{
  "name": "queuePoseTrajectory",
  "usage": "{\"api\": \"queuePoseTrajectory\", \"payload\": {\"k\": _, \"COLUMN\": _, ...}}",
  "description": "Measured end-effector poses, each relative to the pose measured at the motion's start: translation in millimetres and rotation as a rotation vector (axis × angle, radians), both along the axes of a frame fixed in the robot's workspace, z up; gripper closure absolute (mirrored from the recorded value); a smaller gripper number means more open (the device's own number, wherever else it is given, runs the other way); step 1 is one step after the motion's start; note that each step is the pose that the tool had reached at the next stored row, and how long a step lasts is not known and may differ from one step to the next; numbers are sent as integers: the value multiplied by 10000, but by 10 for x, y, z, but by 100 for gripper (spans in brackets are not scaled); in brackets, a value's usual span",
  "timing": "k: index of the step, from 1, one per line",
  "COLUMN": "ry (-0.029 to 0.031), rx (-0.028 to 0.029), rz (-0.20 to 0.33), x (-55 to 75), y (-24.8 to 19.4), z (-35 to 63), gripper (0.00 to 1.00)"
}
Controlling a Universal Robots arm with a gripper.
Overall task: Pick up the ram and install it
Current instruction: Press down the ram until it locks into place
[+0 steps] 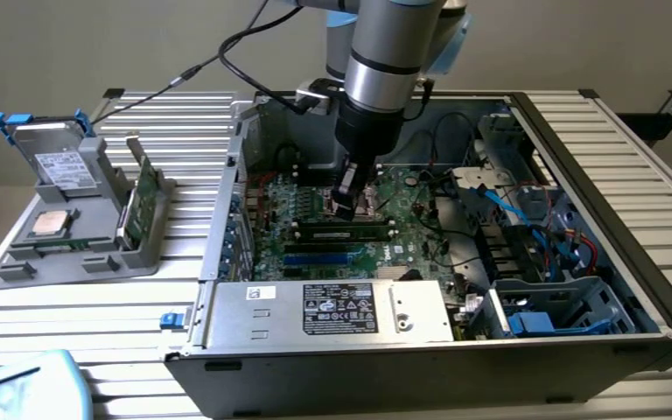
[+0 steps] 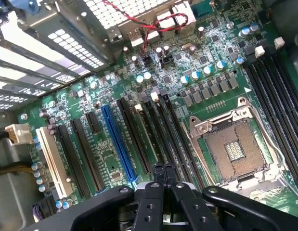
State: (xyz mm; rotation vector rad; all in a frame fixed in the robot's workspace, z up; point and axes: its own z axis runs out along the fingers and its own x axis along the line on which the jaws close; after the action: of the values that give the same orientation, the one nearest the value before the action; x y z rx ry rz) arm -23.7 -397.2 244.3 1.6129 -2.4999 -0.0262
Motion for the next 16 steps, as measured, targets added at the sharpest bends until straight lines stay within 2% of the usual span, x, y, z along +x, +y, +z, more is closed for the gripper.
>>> {"api": "queuePoseTrajectory", "payload": {"k": 6, "ry": -8, "rx": -91, "rz": -637, "x": 0, "y": 0, "z": 2, "gripper": 89}}
{"api": "queuePoseTrajectory", "payload": {"k": 9, "ry": -9, "rx": -194, "rz": -896, "x": 0, "y": 0, "z": 16, "gripper": 89}}
{"api": "queuePoseTrajectory", "payload": {"k": 12, "ry": -24, "rx": -360, "rz": -1106, "x": 0, "y": 0, "z": 25, "gripper": 89}}
{"api": "queuePoseTrajectory", "payload": {"k": 14, "ry": -106, "rx": -527, "rz": -1202, "x": 0, "y": 0, "z": 26, "gripper": 89}}
{"api": "queuePoseTrajectory", "payload": {"k": 16, "ry": -236, "rx": -700, "rz": -1295, "x": 0, "y": 0, "z": 26, "gripper": 89}}
